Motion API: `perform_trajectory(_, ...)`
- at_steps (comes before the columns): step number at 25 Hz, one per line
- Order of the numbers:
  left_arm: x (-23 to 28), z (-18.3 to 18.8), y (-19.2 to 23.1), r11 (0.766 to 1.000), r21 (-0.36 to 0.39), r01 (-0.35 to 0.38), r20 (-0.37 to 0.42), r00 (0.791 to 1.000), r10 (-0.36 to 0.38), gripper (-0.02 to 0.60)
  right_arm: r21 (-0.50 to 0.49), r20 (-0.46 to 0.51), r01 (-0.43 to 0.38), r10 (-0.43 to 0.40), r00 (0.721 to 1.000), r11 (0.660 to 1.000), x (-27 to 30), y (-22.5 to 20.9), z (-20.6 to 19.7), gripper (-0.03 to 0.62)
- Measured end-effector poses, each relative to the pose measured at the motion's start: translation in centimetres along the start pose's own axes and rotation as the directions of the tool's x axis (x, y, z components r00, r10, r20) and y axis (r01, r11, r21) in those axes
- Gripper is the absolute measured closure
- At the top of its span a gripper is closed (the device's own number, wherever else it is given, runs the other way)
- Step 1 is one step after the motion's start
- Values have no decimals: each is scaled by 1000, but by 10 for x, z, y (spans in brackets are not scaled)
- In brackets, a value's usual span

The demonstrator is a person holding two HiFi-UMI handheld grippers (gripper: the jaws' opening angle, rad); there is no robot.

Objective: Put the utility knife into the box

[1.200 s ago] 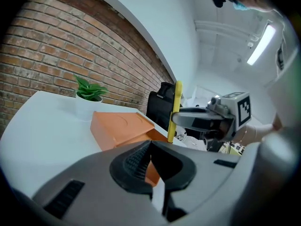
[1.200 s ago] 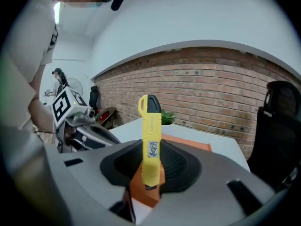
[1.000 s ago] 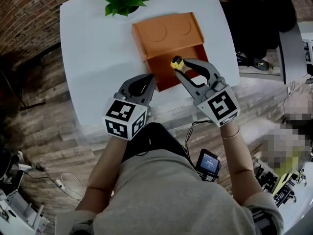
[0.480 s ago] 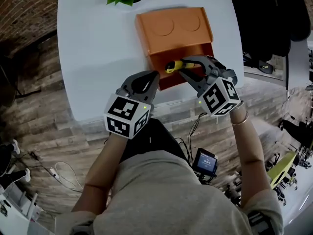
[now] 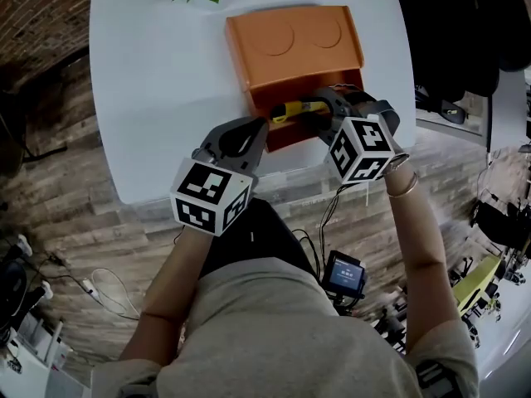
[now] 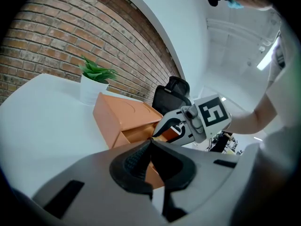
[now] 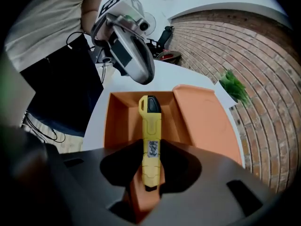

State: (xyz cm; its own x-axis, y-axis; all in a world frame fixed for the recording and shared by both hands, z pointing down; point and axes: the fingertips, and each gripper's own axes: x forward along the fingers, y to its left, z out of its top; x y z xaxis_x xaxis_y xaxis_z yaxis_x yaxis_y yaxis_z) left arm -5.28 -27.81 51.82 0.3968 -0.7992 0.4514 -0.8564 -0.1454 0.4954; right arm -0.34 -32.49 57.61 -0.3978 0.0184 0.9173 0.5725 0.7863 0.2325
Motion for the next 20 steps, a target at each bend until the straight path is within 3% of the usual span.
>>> perform_trajectory(13,-2,10,9,999,37,-15,15,1000,14,575,-53,-117,-73,66,991,996,23,3,-17,482)
perform_trajectory(20,-8,14,8,999,40,-16,32,999,15,575,9,-151,-102,102,983,995,26,5,-21,480)
